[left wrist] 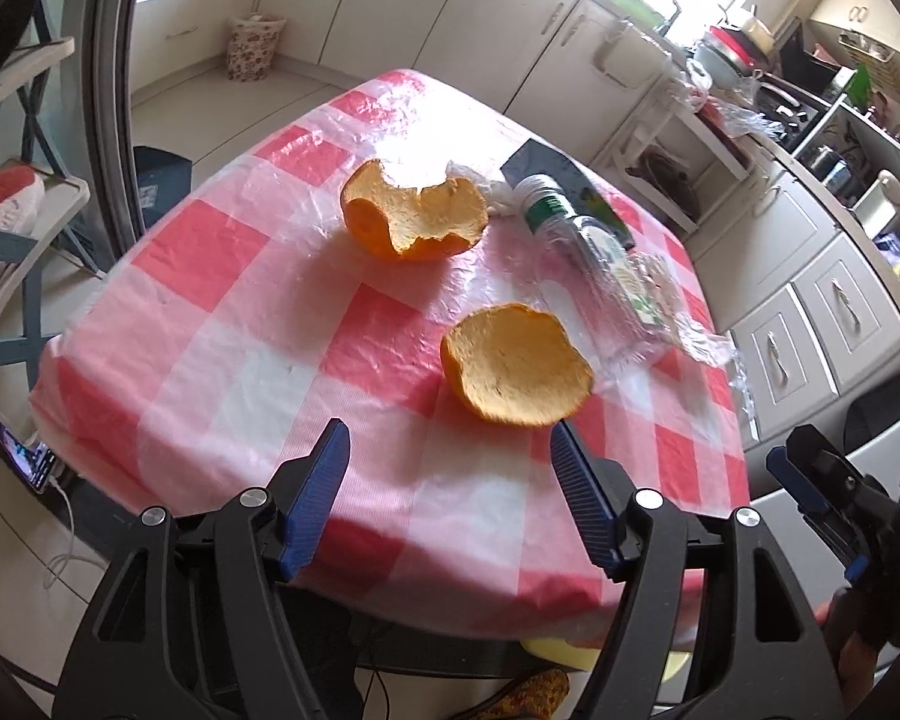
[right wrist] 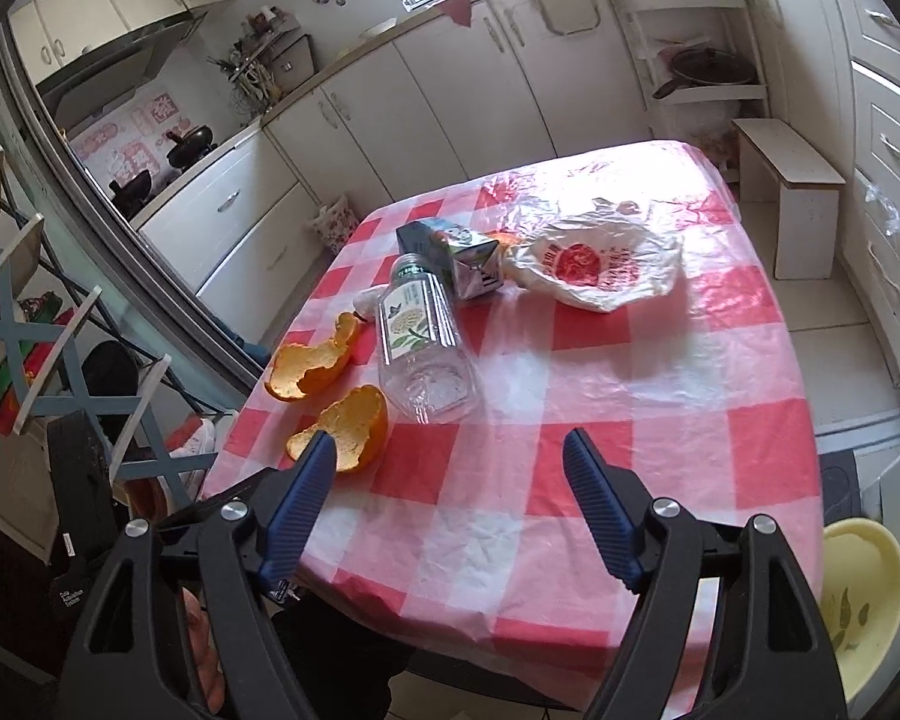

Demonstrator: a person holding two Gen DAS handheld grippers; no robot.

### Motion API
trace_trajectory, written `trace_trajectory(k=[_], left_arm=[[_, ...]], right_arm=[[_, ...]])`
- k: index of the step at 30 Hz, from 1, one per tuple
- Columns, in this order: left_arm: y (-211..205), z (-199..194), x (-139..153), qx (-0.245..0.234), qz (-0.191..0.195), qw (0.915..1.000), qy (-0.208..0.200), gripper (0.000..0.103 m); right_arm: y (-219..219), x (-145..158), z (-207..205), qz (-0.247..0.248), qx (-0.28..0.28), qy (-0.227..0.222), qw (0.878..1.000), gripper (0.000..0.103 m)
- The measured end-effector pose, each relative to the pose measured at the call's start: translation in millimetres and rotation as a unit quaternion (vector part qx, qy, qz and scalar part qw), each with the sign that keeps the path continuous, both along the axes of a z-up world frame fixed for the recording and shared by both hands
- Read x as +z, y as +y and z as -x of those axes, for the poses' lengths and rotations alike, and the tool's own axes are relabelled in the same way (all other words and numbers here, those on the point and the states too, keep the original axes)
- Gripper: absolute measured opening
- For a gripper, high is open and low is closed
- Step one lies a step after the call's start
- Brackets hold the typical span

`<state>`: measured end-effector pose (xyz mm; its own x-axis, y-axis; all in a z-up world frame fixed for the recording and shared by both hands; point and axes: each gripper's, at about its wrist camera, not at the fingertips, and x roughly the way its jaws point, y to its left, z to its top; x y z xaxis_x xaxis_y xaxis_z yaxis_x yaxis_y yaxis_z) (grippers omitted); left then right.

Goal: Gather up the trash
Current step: 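Withdraw both tools from the bucket back over the table, then close the right tool on the clear water bottle while the left tool grips an orange peel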

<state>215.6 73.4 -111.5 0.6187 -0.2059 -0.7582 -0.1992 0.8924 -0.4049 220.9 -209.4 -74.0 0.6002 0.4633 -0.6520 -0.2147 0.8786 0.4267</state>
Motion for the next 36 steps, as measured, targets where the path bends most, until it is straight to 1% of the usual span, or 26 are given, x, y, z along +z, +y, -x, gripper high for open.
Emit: trace_trajectory(k=[6,8,10,13,14,15,16,17,18,21,24,27,28,29,30,34,36], left_arm=[[-0.3,-20.5,-11.3,0.011,-0.01,0.9998,0.009,0.066],[-1.2,-26.3,-11.7,0.011,-0.018,0.9998,0.005,0.066],[-1.1,-30.7,-12.2,0.01,-0.018,0.9998,0.003,0.066],[-4.0,-36.5,-12.2,0.003,-0.024,0.9997,-0.006,0.066],[-5.5,-37.1,-12.3,0.0,-0.028,0.9995,-0.011,0.061],[-6.5,-37.8,-12.7,-0.003,-0.032,0.9994,-0.013,0.053],[-8.1,-39.7,-13.9,-0.01,-0.035,0.9992,-0.013,0.046],[-9.6,-41.7,-15.7,-0.016,-0.038,0.9991,-0.011,0.035],[-10.4,-42.8,-16.9,-0.02,-0.041,0.9989,-0.01,0.028],[-10.9,-44.3,-18.5,-0.025,-0.054,0.9982,-0.012,0.016],[-10.7,-43.3,-15.7,-0.034,-0.055,0.9978,-0.018,0.01],[-10.3,-38.7,-11.6,-0.043,-0.053,0.9974,-0.024,0.008],[-10.2,-36.9,-11.0,-0.045,-0.052,0.9973,-0.025,0.008],[-10.4,-34.5,-10.3,-0.048,-0.051,0.9972,-0.025,0.008],[-10.2,-32.1,-10.1,-0.049,-0.051,0.9972,-0.025,0.008],[-9.1,-22.5,-11.0,-0.054,-0.049,0.9971,-0.021,0.008],[-7.6,-17.0,-10.7,-0.055,-0.047,0.9972,-0.02,0.008]], right_arm=[[27.5,-7.9,-24.3,0.02,0.015,0.002,1.0,0.076],[34.6,-11.1,-32.1,0.025,0.017,0.002,1.0,0.076],[42.3,-16.2,-40.9,0.032,0.018,0.003,0.999,0.076],[47.7,-24.4,-52.9,0.031,0.016,0.014,0.999,0.076],[49.4,-26.1,-55.6,0.032,0.015,0.015,0.999,0.076],[51.3,-27.9,-59.0,0.035,0.014,0.016,0.999,0.076],[52.7,-28.5,-61.2,0.038,0.014,0.015,0.999,0.076],[54.6,-28.9,-63.3,0.042,0.014,0.014,0.999,0.076],[57.0,-29.2,-65.1,0.046,0.014,0.011,0.999,0.076],[64.2,-31.8,-70.9,0.06,0.018,0.007,0.998,0.076],[73.3,-34.6,-76.4,0.074,0.023,0.002,0.997,0.076],[78.9,-37.1,-81.5,0.086,0.029,-0.005,0.996,0.076],[81.2,-37.6,-82.3,0.09,0.032,-0.009,0.995,0.074],[82.4,-37.8,-82.8,0.094,0.033,-0.012,0.995,0.065],[83.2,-37.9,-83.2,0.096,0.036,-0.013,0.995,0.059],[84.1,-35.6,-80.1,0.096,0.049,-0.017,0.994,0.058],[81.0,-31.2,-75.8,0.087,0.052,-0.019,0.995,0.057]])
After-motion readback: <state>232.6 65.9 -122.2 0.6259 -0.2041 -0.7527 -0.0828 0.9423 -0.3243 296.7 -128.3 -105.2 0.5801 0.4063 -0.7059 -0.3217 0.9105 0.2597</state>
